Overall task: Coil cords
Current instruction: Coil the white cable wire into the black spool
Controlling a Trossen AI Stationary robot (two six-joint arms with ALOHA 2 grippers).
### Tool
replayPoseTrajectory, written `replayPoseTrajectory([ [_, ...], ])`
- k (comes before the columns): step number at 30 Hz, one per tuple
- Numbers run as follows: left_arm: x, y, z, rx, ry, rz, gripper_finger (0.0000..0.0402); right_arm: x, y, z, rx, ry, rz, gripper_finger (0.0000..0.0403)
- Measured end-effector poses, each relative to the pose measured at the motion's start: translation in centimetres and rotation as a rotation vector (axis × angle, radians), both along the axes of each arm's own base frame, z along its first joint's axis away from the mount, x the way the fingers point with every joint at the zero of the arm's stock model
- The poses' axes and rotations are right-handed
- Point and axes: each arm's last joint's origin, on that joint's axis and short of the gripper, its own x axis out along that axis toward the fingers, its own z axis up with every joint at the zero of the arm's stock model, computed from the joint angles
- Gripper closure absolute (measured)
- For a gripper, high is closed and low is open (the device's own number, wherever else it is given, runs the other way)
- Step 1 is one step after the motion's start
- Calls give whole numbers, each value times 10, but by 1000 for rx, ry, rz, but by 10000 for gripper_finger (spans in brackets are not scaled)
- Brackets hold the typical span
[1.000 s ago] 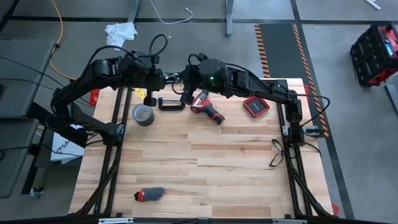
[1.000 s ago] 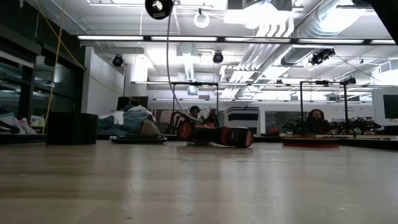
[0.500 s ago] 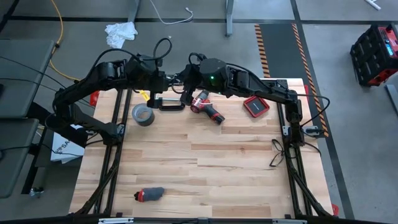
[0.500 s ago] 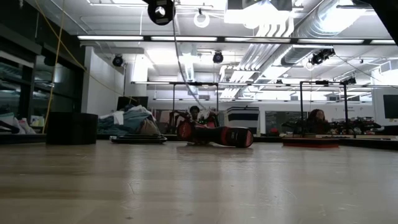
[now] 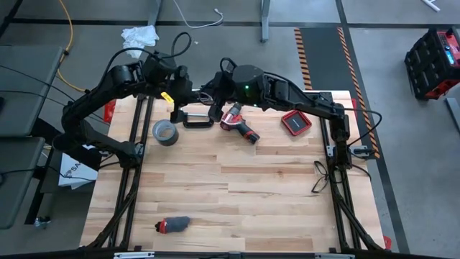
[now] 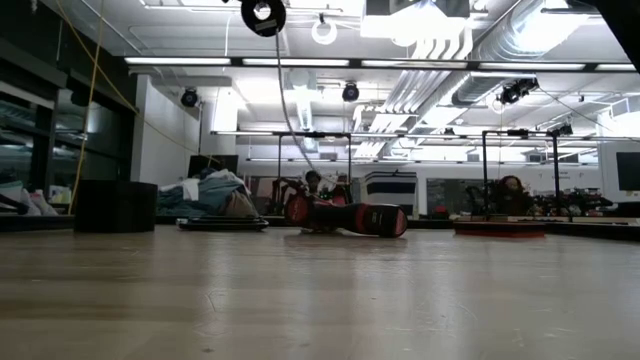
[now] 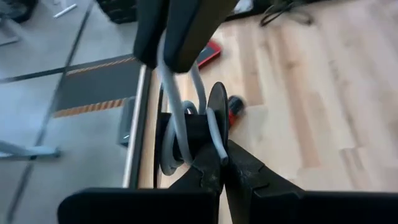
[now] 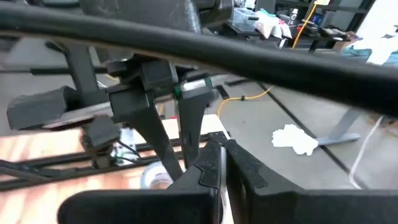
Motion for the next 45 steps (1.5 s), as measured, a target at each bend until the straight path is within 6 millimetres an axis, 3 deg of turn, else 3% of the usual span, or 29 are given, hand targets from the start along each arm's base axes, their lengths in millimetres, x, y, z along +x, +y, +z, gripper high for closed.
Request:
replayPoseTrajectory([
  [19, 1, 3, 2, -113, -67, -25, 402, -4, -11, 13, 55, -118, 16, 401],
  [24, 7, 7, -11, -118, 8, 21, 402, -27, -11, 50, 35, -292, 27, 399],
  [31, 8, 7, -27, -114, 69, 30, 402, -23, -13, 41, 27, -227, -8, 401],
  [36, -2, 5, -19, -38, 52, 31, 402, -45, -20, 59, 4, -257, -51, 401],
  [45, -41, -10, 8, 41, -67, 132, 402, -38, -23, 33, 94, -82, -23, 388],
])
